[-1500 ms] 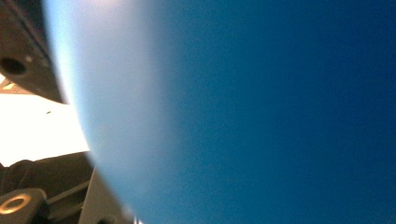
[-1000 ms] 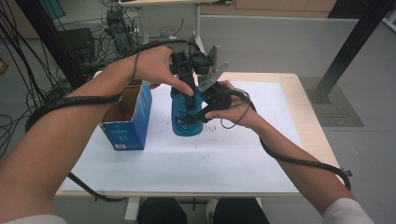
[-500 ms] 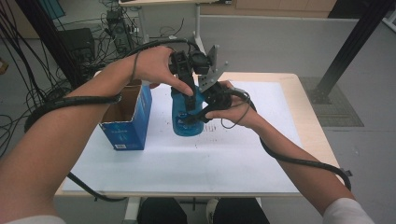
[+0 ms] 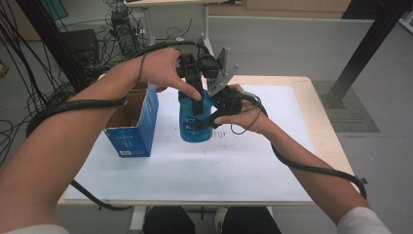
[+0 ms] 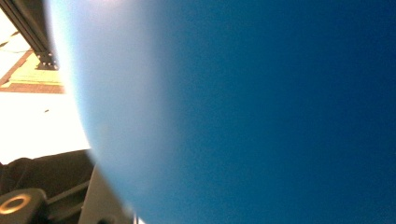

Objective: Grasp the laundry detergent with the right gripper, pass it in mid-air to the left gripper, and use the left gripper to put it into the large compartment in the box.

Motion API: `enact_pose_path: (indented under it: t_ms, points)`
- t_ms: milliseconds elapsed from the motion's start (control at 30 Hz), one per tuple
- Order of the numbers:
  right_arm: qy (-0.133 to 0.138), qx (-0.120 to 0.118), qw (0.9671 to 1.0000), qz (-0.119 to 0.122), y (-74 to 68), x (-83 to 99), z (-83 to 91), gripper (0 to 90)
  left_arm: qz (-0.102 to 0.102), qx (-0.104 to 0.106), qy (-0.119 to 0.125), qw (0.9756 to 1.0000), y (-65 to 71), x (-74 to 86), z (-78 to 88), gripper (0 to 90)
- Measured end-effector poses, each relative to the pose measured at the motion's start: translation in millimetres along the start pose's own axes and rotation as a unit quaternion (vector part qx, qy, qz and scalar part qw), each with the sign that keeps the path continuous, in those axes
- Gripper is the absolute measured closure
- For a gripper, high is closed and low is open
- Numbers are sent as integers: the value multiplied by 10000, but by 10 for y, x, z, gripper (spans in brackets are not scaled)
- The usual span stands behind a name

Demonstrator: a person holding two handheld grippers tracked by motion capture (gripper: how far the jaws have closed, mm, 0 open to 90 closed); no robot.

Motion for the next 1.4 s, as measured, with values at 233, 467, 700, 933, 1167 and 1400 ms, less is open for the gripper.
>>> enact_pose_path:
  t_ms: [233,467,700,933,1167,1400]
  points:
    - [3,-24,10000,16,5,13,-4,433,-66,64,-14,10000,11,-6,-2,360]
    - [9,-55,10000,27,4,19,-12,432,-80,30,-61,9999,22,-14,-6,364]
    - [-9,-48,10000,26,7,21,-8,432,-87,-4,-79,9999,28,-20,-12,365]
    - [-1,12,10000,43,17,41,-9,431,-121,-22,-80,9999,25,-38,-26,365]
    - [-14,6,10000,33,29,45,-6,430,-120,-26,-51,9999,19,-33,-36,366]
    - [-41,-24,10000,43,33,43,-28,428,-142,-13,-81,9999,28,-29,-49,368]
Point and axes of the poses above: each handheld gripper's, and its own axes: z roughly backward along the jaws, x roughly out of its underside, y roughly to its right, the point moved 2 cm from there along -z, roughly forward along the jaws, and after that the axes turned 15 degrees about -x, right-handed, at the moved point
